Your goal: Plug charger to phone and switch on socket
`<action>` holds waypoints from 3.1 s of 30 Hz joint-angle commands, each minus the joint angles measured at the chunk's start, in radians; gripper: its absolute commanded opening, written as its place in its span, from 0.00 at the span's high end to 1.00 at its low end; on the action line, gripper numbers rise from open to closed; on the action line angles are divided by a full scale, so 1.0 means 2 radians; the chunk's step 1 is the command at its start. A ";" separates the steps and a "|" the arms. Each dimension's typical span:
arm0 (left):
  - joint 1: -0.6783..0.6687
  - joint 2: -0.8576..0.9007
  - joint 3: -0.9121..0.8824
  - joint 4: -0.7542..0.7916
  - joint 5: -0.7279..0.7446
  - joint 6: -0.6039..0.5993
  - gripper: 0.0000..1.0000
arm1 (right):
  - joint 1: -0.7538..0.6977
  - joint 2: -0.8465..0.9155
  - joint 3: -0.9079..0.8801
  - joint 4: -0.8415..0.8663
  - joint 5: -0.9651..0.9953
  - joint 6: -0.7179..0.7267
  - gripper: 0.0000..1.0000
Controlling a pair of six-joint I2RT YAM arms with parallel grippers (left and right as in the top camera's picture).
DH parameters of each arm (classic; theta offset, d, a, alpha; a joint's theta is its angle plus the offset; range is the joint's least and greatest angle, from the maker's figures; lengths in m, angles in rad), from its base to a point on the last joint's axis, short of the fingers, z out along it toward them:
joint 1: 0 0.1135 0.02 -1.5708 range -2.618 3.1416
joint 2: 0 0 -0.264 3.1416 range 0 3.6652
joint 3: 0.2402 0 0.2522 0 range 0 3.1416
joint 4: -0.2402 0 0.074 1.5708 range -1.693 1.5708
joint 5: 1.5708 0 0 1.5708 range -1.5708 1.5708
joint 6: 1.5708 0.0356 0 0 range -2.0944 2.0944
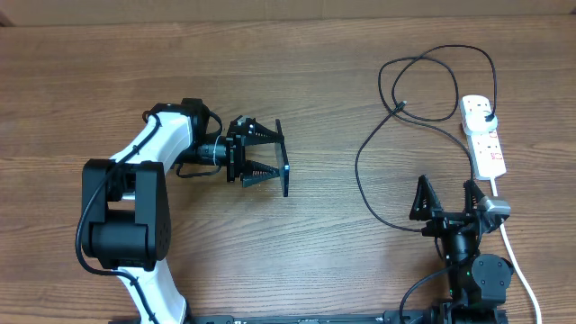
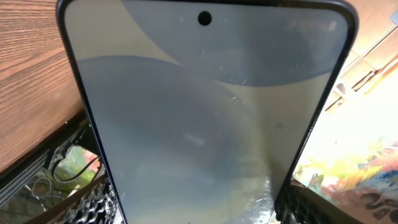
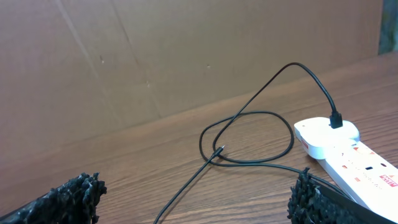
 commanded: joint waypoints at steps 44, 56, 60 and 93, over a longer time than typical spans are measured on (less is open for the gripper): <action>0.000 0.005 0.000 -0.002 0.031 -0.002 0.44 | 0.000 -0.006 -0.005 0.002 0.005 -0.004 0.00; 0.000 0.005 0.000 -0.002 0.031 -0.001 0.45 | 0.000 -0.006 -0.005 0.002 0.007 -0.004 0.00; 0.000 0.005 0.000 -0.002 0.031 -0.001 0.45 | 0.000 -0.006 -0.005 0.000 0.023 -0.004 0.00; 0.000 0.005 0.000 -0.002 0.030 -0.001 0.43 | 0.000 0.009 0.063 0.056 -0.372 0.299 0.00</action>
